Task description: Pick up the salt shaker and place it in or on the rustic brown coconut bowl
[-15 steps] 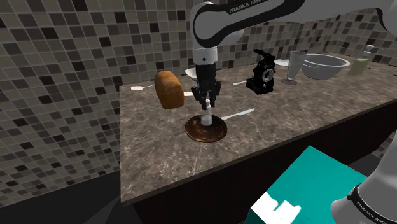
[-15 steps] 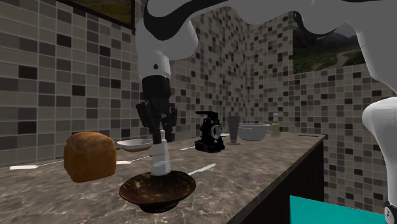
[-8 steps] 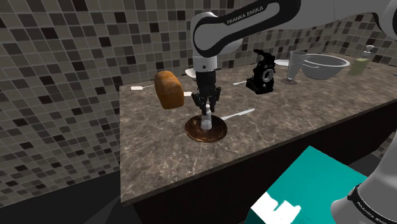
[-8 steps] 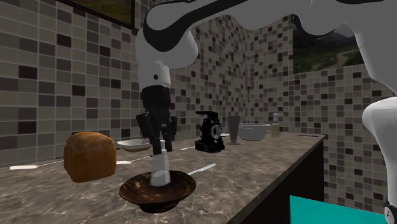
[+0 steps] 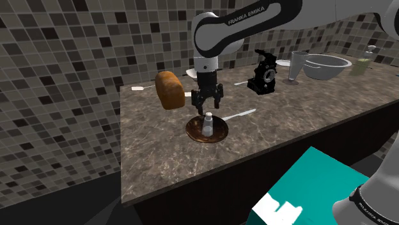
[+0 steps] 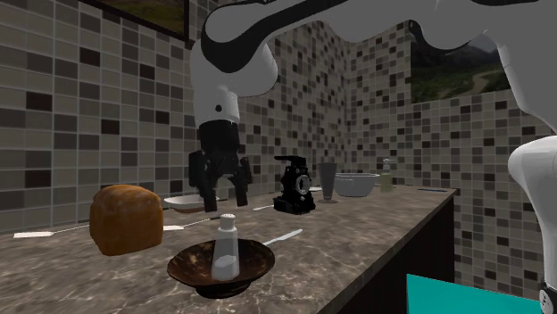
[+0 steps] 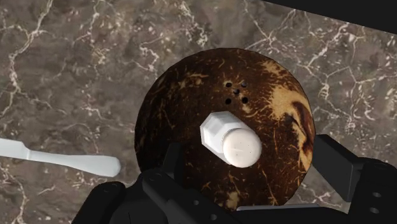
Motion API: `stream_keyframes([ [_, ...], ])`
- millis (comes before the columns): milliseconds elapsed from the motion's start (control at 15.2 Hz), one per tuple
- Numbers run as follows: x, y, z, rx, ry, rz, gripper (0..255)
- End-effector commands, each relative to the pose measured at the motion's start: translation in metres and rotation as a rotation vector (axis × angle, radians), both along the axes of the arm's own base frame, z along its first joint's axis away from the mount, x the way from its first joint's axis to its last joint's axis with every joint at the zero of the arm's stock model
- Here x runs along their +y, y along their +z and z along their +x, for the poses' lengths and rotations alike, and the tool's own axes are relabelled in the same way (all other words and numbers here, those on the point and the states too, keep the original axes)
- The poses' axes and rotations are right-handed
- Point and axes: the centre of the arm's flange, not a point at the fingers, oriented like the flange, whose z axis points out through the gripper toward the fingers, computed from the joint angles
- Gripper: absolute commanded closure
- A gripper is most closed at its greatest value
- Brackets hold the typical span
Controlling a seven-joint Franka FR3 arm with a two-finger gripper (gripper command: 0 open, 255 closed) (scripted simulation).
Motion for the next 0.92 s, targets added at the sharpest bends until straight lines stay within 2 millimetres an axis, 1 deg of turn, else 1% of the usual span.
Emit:
stream_keyframes([
  [0, 0.000, 0.000, 0.000, 0.000, 0.000, 0.000, 0],
  [66, 0.000, 0.000, 0.000, 0.000, 0.000, 0.000, 0],
  [264, -0.003, 0.039, 0.009, 0.000, 0.000, 0.000, 0],
  [330, -0.003, 0.049, 0.011, 0.000, 0.000, 0.000, 0],
  [858, -0.003, 0.049, 0.011, 0.000, 0.000, 0.000, 0],
])
